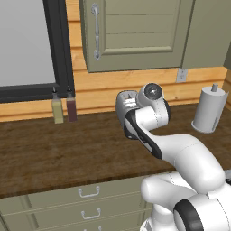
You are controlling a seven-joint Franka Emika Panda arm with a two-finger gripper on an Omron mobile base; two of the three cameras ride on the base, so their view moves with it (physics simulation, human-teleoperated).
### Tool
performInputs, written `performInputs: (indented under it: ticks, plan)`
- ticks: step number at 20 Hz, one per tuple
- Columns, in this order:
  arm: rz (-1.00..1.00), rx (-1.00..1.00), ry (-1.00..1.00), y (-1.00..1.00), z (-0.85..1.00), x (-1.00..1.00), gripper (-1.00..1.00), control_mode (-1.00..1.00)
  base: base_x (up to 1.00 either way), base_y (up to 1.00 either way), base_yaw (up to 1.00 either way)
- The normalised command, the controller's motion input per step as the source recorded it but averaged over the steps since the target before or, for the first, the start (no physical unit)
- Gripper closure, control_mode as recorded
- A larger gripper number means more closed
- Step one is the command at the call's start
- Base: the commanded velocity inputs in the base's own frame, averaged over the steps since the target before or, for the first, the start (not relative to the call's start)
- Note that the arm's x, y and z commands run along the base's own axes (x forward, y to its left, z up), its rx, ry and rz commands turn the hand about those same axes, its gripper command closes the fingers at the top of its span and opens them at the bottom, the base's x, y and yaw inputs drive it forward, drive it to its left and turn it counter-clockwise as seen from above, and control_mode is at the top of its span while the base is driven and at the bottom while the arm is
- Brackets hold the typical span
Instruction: Start the toaster. Once the lever pops up, take the bread to the plate on the dining counter.
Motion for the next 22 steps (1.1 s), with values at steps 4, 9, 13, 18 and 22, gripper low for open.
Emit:
performInputs:
  ticks: [4, 9, 13, 18, 22]
  plan:
    - [0.00, 0.00, 0.00, 0.00, 0.00, 0.00, -1.00, -1.00, 0.00, 0.00, 0.00]
    - [0.00, 0.00, 0.00, 0.00, 0.00, 0.00, -1.00, -1.00, 0.00, 0.00, 0.00]
    - [0.00, 0.00, 0.00, 0.00, 0.00, 0.00, -1.00, -1.00, 0.00, 0.00, 0.00]
    - [0.00, 0.00, 0.00, 0.00, 0.00, 0.00, -1.00, -1.00, 0.00, 0.00, 0.00]
    - [0.00, 0.00, 0.00, 0.00, 0.00, 0.00, -1.00, -1.00, 0.00, 0.00, 0.00]
